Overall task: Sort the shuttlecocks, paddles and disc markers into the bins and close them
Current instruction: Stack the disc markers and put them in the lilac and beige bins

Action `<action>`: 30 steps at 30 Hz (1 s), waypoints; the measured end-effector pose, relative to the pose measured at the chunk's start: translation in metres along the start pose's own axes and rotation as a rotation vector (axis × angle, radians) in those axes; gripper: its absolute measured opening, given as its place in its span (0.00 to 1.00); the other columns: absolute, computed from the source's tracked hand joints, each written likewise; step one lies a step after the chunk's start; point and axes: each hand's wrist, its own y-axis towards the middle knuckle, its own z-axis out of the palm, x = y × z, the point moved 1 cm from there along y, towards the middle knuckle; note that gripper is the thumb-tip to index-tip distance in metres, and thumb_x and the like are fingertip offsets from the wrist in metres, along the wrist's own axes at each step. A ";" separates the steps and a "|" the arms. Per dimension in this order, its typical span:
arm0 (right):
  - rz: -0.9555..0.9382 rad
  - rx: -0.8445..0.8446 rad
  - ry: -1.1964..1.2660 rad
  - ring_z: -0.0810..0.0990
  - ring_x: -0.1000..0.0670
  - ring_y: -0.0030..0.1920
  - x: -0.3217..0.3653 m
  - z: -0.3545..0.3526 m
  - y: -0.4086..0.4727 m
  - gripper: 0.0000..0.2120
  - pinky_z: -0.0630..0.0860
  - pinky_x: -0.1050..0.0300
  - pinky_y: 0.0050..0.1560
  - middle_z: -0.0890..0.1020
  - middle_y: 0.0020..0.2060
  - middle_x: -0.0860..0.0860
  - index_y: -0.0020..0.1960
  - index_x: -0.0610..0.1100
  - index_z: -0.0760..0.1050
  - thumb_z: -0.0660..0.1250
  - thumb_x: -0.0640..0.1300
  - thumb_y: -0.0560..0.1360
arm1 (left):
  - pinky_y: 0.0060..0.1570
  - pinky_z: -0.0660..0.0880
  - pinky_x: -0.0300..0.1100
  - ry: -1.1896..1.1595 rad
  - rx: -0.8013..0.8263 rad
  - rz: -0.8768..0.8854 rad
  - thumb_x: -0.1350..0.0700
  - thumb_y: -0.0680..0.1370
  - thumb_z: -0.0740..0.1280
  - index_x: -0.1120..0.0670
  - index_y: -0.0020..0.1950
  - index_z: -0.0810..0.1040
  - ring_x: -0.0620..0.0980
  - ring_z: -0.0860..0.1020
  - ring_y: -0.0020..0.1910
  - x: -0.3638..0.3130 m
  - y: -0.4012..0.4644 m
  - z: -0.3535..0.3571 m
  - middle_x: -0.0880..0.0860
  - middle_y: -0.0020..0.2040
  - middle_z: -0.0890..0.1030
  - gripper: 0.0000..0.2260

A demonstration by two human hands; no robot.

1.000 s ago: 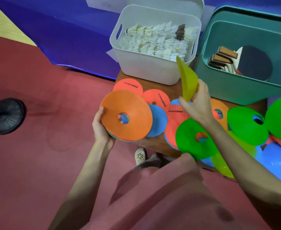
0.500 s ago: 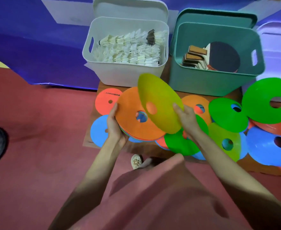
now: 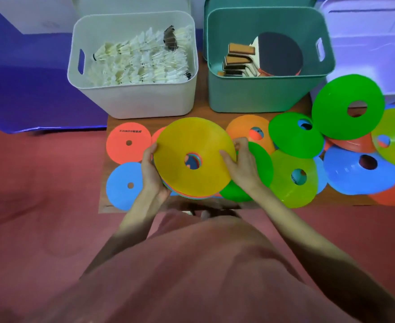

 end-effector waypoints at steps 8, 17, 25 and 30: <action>0.035 -0.011 -0.241 0.79 0.37 0.49 -0.056 -0.005 -0.027 0.11 0.75 0.44 0.49 0.75 0.54 0.40 0.57 0.37 0.71 0.61 0.39 0.76 | 0.62 0.73 0.54 0.001 -0.090 0.053 0.44 0.78 0.60 0.50 0.57 0.80 0.57 0.78 0.59 -0.012 0.010 -0.033 0.54 0.57 0.83 0.15; 0.179 0.273 -0.477 0.75 0.37 0.61 -0.060 0.020 -0.038 0.41 0.75 0.45 0.52 0.67 0.67 0.40 0.73 0.38 0.53 0.72 0.50 0.71 | 0.54 0.76 0.49 0.047 -0.076 0.080 0.45 0.79 0.58 0.50 0.58 0.79 0.53 0.81 0.53 -0.018 0.010 -0.045 0.52 0.55 0.83 0.16; 0.047 -0.240 -0.128 0.70 0.45 0.65 0.002 -0.033 -0.036 0.51 0.71 0.51 0.60 0.68 0.67 0.44 0.75 0.42 0.56 0.74 0.59 0.60 | 0.51 0.77 0.48 0.046 -0.037 0.081 0.45 0.79 0.57 0.51 0.61 0.78 0.54 0.81 0.54 -0.022 0.012 -0.038 0.53 0.57 0.83 0.18; 0.003 -0.363 0.423 0.75 0.59 0.53 0.015 -0.044 -0.019 0.19 0.70 0.58 0.58 0.77 0.56 0.46 0.62 0.38 0.72 0.57 0.45 0.75 | 0.59 0.74 0.52 0.070 0.012 0.069 0.45 0.79 0.57 0.53 0.63 0.77 0.57 0.77 0.59 -0.020 0.014 -0.025 0.56 0.61 0.80 0.19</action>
